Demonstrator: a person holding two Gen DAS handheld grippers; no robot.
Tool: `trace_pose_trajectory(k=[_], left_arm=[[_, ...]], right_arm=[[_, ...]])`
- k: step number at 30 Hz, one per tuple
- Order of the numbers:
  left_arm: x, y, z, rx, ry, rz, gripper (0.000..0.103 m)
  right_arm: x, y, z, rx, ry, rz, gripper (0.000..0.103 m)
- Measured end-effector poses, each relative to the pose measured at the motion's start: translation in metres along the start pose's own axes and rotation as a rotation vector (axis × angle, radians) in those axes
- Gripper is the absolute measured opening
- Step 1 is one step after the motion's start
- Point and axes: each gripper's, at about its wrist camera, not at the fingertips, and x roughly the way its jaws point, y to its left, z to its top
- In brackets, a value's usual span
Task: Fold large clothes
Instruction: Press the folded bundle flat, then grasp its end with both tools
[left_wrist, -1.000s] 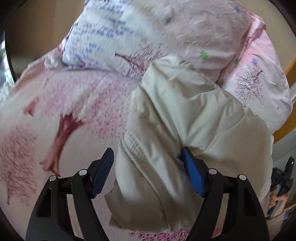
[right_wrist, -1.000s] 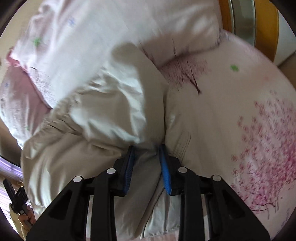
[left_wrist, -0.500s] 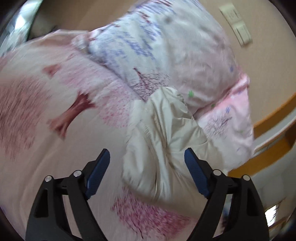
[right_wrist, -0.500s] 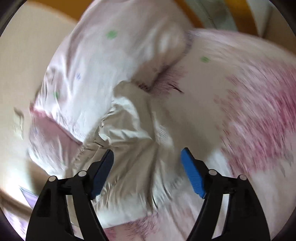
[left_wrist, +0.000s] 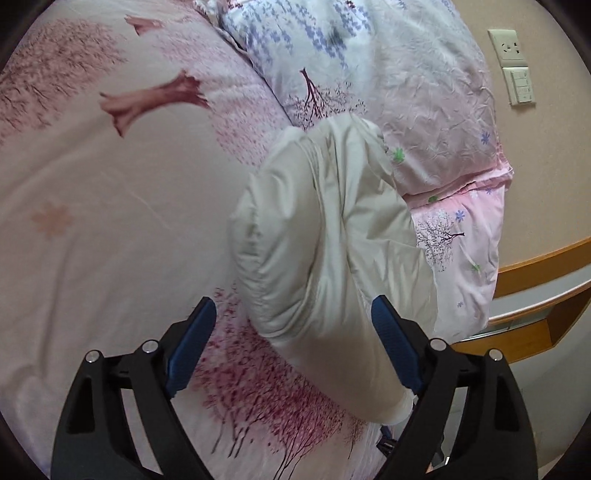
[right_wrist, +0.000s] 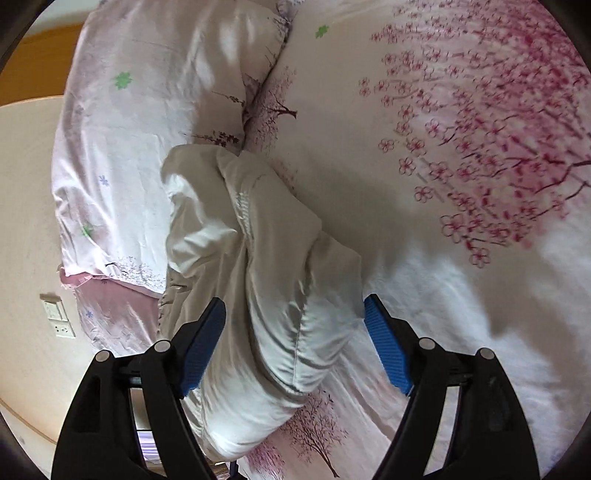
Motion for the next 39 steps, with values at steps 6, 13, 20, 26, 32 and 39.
trace_pose_trajectory(k=[6,13,20,26,32,39], left_arm=[[0.017,-0.004,0.003,-0.014,-0.023,0.007,0.084],[0.028,0.002,0.015,-0.052,-0.058,-0.012,0.072],[0.03,0.015,0.023,-0.134,-0.063,-0.09,0.043],[0.018,0.002,0.027,-0.092,-0.067,-0.152,0.024],[-0.021,-0.001,0.025,-0.06,-0.086,-0.198,0.022],[-0.083,0.026,0.015,-0.071,-0.109,-0.202,0.022]], right_arm=[[0.01,-0.002,-0.001,0.002,-0.004,0.037,0.073],[0.012,-0.005,-0.001,-0.01,-0.022,0.069,0.066],[0.009,0.002,-0.007,-0.076,-0.059,0.136,0.034],[-0.005,0.026,-0.015,-0.172,-0.086,0.182,0.026],[-0.021,0.038,-0.035,-0.239,-0.045,0.227,0.025],[-0.037,0.027,-0.078,-0.323,0.056,0.228,0.025]])
